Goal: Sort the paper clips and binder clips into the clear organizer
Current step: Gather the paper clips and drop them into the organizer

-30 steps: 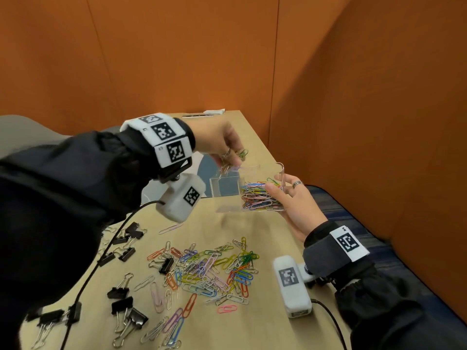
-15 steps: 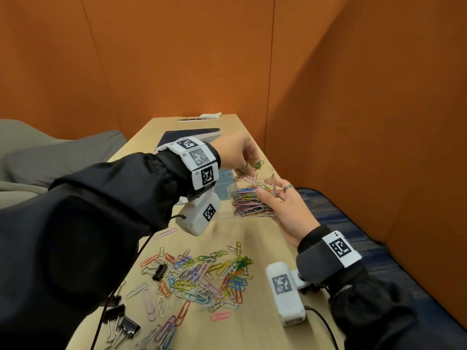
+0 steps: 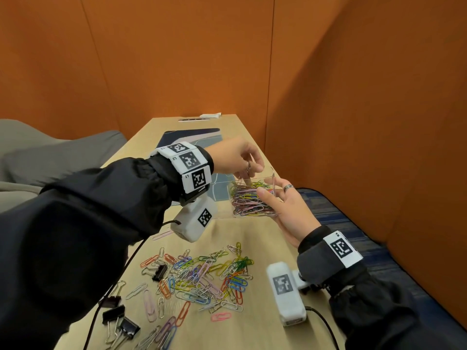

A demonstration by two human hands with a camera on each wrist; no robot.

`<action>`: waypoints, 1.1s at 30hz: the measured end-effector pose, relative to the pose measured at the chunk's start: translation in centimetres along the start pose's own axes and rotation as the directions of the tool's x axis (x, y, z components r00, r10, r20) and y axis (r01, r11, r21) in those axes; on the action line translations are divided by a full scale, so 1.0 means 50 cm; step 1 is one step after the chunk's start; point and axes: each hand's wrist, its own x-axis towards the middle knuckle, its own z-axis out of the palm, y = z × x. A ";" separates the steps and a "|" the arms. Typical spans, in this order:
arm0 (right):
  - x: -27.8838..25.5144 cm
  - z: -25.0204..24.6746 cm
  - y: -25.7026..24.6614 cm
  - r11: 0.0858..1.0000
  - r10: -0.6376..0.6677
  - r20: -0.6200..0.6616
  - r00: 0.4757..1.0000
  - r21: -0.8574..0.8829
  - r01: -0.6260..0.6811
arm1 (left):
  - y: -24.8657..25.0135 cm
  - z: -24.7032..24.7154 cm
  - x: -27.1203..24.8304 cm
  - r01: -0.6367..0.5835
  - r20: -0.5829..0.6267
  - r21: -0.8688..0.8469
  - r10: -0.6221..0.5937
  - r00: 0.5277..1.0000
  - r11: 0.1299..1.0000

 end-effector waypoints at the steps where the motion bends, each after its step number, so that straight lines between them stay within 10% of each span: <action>1: -0.002 0.000 -0.003 1.000 0.001 0.008 1.000 0.005 -0.001 | 0.001 0.000 -0.003 -0.001 0.007 -0.007 0.001 1.000 1.000; 7: -0.006 0.004 -0.009 1.000 -0.020 0.009 1.000 0.015 0.020 | -0.003 -0.014 -0.040 -0.029 -0.110 0.068 0.037 0.993 0.997; 13: -0.006 0.000 -0.009 0.999 -0.022 0.028 0.999 0.048 0.021 | -0.013 -0.004 -0.082 0.055 0.050 0.272 -0.071 0.996 0.961; 33: -0.010 0.002 -0.010 0.998 -0.016 0.087 0.996 0.062 0.010 | -0.017 -0.014 -0.114 -0.017 -0.053 -0.229 0.005 0.999 0.973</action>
